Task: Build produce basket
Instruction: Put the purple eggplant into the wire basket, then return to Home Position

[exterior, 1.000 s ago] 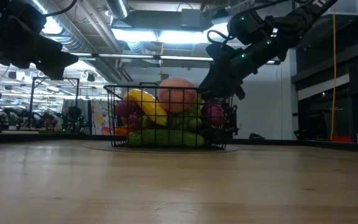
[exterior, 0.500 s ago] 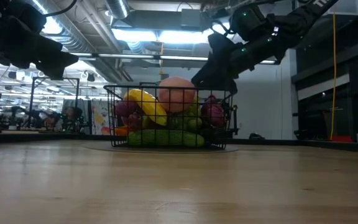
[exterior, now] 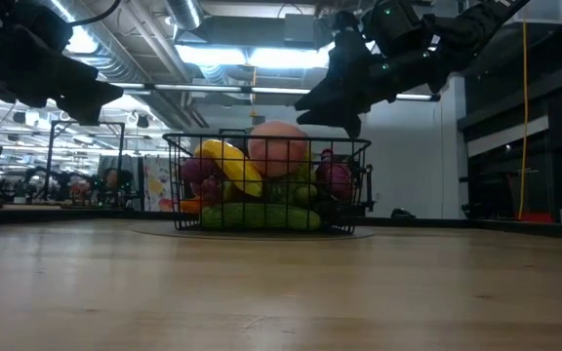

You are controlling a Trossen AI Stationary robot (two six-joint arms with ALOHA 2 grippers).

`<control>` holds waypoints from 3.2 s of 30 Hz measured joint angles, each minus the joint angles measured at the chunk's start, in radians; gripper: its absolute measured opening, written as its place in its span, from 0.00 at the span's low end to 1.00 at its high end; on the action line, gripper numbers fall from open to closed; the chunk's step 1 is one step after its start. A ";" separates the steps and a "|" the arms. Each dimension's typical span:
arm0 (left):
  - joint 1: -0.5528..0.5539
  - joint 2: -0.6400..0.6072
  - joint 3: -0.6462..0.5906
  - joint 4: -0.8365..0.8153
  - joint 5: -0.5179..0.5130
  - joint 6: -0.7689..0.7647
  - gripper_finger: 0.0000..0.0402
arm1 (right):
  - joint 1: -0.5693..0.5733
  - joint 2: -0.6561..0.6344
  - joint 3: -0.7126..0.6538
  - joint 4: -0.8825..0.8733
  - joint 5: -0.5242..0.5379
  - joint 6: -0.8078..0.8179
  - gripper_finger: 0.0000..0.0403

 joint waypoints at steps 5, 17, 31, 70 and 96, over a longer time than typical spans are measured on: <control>0.000 0.000 0.000 0.000 0.000 0.000 0.50 | 0.025 0.000 0.000 0.054 -0.009 0.006 0.39; 0.000 0.000 0.000 0.000 0.000 0.000 0.50 | 0.155 -0.267 -0.134 0.098 0.159 -0.024 0.39; 0.000 0.000 0.000 0.000 0.000 0.000 0.50 | 0.192 -0.699 -0.505 0.187 0.281 -0.041 0.39; 0.000 0.000 0.000 0.000 0.000 0.000 0.50 | 0.165 -1.409 -0.725 -0.011 0.329 -0.142 0.39; 0.000 0.000 0.000 0.000 0.000 0.000 0.50 | 0.167 -1.524 -0.726 -0.536 0.325 -0.119 0.39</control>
